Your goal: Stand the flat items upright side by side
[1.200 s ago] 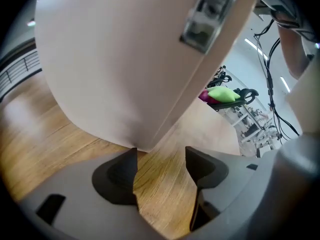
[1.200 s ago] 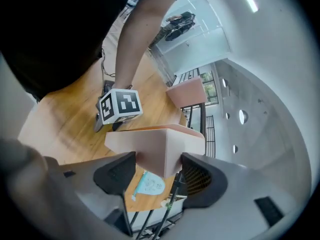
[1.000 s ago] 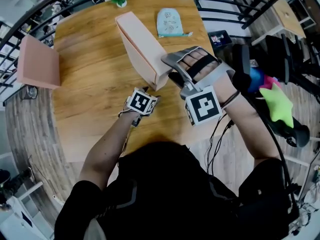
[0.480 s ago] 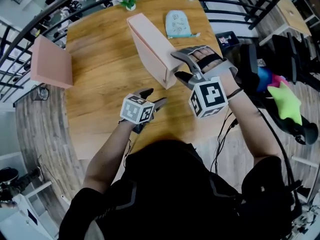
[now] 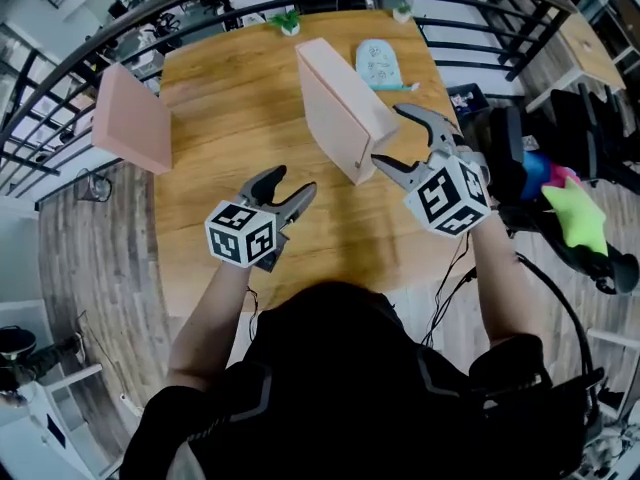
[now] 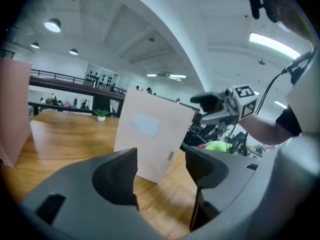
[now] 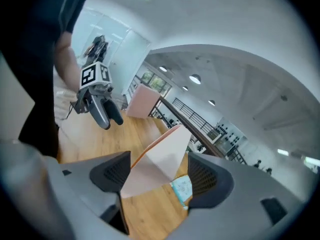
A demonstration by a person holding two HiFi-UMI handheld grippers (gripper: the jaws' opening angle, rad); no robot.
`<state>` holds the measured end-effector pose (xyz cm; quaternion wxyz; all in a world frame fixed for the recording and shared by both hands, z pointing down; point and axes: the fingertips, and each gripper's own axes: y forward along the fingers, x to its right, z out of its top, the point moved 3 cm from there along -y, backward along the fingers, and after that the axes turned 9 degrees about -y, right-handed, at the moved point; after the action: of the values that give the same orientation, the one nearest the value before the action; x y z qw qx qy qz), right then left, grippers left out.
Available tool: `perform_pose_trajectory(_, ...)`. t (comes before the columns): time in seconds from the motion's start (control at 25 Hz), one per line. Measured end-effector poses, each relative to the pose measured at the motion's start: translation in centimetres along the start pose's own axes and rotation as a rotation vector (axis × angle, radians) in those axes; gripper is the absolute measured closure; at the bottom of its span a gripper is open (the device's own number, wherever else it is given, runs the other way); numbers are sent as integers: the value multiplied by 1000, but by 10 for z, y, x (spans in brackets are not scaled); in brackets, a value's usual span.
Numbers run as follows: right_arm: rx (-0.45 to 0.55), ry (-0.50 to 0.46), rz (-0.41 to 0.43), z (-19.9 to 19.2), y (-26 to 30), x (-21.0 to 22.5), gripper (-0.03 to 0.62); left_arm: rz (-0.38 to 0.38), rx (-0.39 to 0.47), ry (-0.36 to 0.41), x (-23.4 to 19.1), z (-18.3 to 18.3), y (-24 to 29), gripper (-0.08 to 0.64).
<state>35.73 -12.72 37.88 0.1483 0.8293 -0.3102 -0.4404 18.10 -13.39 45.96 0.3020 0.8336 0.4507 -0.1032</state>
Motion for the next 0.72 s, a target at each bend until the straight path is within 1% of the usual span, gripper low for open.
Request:
perform_pose_trajectory(0.04,19,79,-12,-1,-2,0,227,-11,36,2,1,7,-11,244)
perform_pose_trajectory(0.12,51,218,-47,-2,-3,0,221,3,83,24,0,16,-34,244)
perform_pose_trajectory(0.24,96,418,-97,-9,-5,-1,213,71,123,63,-5,22,-67,244)
perform_pose_trajectory(0.32,123,517,-123,-15,-5,-3,210,115,164,71,-8,27,-88,244)
perform_pose_trajectory(0.44,138,605,-145,-19,0,-11,201,170,218,72,-14,35,-115,253)
perform_pose_trajectory(0.6,166,727,-177,-26,14,-24,198,314,315,104,-31,44,-154,253)
perform_pose_trajectory(0.64,173,742,-189,-28,17,-25,198,335,335,98,-35,44,-162,253)
perform_pose_trajectory(0.72,174,743,-202,-31,23,-28,198,354,350,82,-40,43,-174,253)
